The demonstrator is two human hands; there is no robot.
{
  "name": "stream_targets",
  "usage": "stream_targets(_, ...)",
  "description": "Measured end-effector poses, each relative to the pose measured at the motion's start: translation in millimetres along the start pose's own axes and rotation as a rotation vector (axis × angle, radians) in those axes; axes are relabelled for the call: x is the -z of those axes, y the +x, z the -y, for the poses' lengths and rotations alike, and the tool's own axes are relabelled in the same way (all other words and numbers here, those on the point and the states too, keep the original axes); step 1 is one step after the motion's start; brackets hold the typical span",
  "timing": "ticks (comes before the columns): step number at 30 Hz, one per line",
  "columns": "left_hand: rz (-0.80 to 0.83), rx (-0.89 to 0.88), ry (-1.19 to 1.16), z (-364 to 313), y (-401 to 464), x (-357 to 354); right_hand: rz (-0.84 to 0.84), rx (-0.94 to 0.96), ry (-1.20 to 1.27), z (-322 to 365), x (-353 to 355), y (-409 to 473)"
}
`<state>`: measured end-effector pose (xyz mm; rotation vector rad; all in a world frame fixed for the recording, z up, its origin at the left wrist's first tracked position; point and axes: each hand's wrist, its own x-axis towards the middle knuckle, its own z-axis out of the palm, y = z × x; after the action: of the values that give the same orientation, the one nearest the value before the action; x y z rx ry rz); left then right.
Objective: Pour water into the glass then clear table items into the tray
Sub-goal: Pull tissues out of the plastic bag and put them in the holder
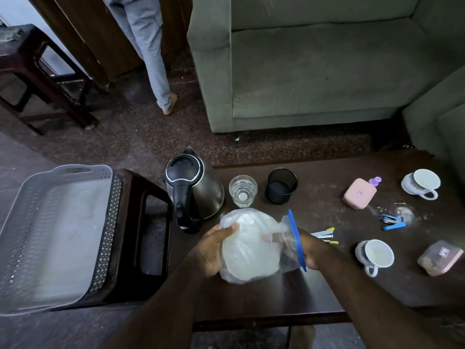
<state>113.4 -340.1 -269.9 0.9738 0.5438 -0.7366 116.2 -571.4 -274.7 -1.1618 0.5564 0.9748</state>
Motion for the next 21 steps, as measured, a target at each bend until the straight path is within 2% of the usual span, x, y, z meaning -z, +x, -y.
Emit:
stream_targets(3, -0.036, -0.034, 0.028, 1.0, 1.0, 4.6, -0.019, -0.022, 0.024, -3.1, 8.2, 1.5)
stream_targets(6, -0.037, -0.037, 0.108, -0.7, 2.4, 9.9, 0.027, 0.09, -0.085, -3.7, 13.4, -2.1)
stream_targets(9, -0.172, -0.062, 0.173, 1.1, 9.5, 13.6, -0.12, 0.223, -0.19, -5.2, 23.1, -2.8)
stream_targets(14, -0.435, -0.129, 0.442, 5.2, 26.3, 20.7, -0.505, 0.27, -0.222, -11.4, 60.0, -13.2)
stream_targets(16, -0.469, -0.148, 0.541, 6.3, 33.0, 22.2, -0.595, 0.276, -0.159, -14.4, 76.0, -21.7)
stream_targets(21, -0.501, -0.149, 0.748, 8.7, 45.3, 17.9, -0.701, 0.374, -0.1, -3.4, 90.4, -54.9)
